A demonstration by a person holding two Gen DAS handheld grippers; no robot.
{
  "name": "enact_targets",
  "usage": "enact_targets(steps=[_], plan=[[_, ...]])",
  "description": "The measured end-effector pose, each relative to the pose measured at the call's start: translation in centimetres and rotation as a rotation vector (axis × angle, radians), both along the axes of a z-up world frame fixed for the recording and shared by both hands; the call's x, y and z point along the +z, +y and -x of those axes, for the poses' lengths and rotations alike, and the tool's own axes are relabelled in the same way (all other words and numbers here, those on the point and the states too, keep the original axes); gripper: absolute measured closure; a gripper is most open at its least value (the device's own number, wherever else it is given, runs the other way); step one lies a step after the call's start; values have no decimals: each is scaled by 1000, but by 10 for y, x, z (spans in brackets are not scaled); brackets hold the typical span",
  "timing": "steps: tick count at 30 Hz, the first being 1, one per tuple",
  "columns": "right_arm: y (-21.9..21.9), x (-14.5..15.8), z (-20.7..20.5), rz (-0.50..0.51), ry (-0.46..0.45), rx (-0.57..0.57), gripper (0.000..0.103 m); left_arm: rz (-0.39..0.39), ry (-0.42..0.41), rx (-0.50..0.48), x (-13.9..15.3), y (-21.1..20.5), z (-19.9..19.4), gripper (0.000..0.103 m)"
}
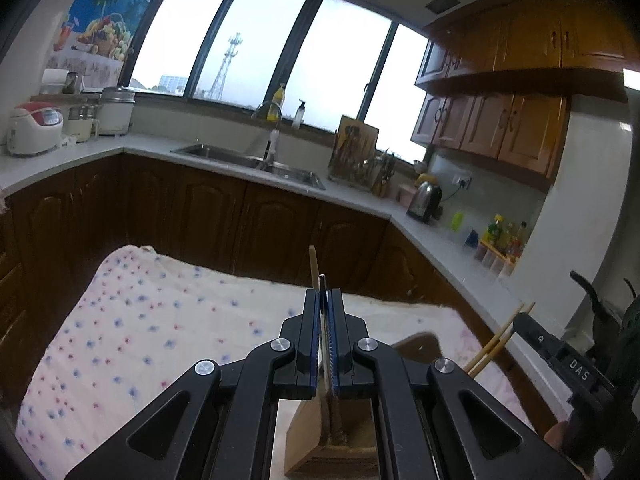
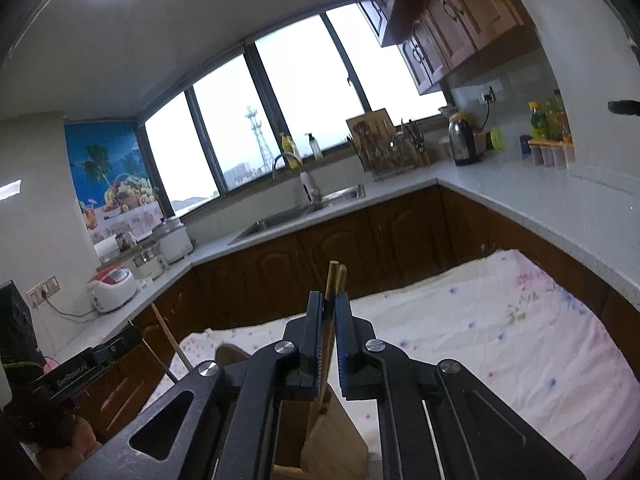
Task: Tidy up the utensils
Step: 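Lower the left tool's chopstick into the holder and open it while the right tool releases its own, then withdraw both open tools from the holder back over the utensils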
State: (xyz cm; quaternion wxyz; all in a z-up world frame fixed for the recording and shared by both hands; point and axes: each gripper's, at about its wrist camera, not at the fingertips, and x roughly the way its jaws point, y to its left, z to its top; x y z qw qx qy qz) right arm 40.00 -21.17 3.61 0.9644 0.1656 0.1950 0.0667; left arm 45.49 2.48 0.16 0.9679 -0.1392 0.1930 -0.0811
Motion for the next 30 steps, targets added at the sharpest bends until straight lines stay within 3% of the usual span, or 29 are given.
enact_targets(steps=[11, 14, 17, 18, 19, 21, 24, 25, 26, 30], plan=[[-1, 1, -4, 5, 39, 10, 96, -17, 9, -2, 15, 12, 6, 100], [-3, 2, -3, -9, 42, 9, 89, -19, 20, -1, 13, 14, 9, 100], [-7, 4, 1, -40, 36, 12, 65, -18, 25, -7, 17, 14, 11, 100], [-9, 6, 4, -53, 27, 12, 55, -19, 25, -8, 20, 14, 13, 96], [-11, 8, 7, -60, 21, 10, 52, -20, 24, -8, 21, 15, 15, 93], [-15, 11, 12, -73, 15, 8, 47, -28, 17, 6, 25, 15, 22, 67], [-18, 15, 21, -98, 8, 12, 24, -24, -10, 41, 28, 19, 38, 48], [-20, 18, 26, -104, 2, 15, 23, -21, -6, 45, 29, 21, 44, 44], [-20, 19, 30, -106, -2, 19, 23, -19, -3, 47, 29, 22, 48, 32], [-24, 25, 54, -125, -9, 40, 8, -36, -9, 56, 31, 26, 79, 18]])
